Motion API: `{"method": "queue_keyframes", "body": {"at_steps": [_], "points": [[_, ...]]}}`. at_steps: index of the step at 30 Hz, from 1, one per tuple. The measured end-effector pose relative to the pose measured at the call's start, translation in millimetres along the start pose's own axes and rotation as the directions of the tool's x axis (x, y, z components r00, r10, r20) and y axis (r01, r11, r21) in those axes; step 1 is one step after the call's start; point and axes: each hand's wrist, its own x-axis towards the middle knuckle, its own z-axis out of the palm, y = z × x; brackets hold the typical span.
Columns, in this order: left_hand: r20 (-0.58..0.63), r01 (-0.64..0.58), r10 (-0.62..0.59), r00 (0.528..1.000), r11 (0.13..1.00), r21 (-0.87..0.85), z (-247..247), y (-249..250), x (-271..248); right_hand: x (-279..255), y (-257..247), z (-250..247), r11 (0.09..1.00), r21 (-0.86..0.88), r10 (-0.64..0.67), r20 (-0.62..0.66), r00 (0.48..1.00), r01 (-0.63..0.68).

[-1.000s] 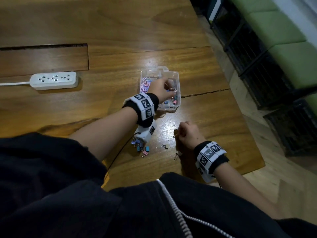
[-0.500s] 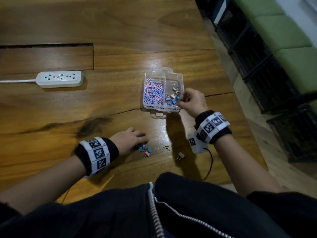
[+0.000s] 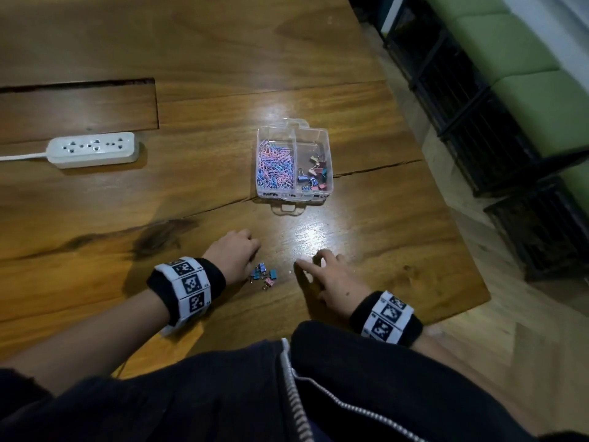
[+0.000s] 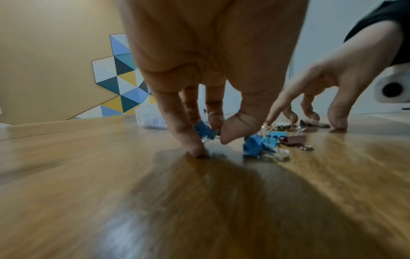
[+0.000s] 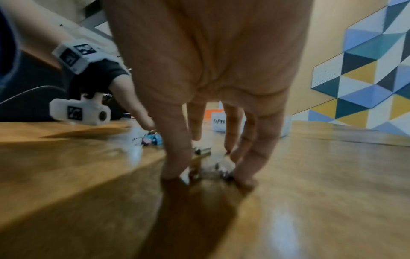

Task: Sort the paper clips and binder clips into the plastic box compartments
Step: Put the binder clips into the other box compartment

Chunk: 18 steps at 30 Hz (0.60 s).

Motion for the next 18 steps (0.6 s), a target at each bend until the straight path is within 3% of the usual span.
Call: {"method": "queue_keyframes", "body": {"at_steps": [5,10,14,18], "points": [[-0.011,-0.029,0.029,1.0,0.999,-0.019,-9.5,6.5,7.6,2.1,5.0,9.6,0.998,-0.003,-0.056,-0.105,0.993,0.056],[-0.036,-0.026,0.019,0.999,0.977,-0.211,-30.7,15.3,19.8,7.2,12.8,1.4,0.996,0.011,-0.091,-0.108,0.99,0.093],[-0.197,-0.066,-0.033,0.98,0.878,-0.474,-63.1,32.3,48.4,9.0,16.6,-1.5,0.991,-0.005,-0.13,-0.097,0.987,0.13],[-0.335,-0.133,-0.158,0.929,0.702,-0.7,-91.5,47.7,83.1,5.4,18.6,6.0,0.966,-0.102,-0.252,-0.169,0.953,0.238]]}}
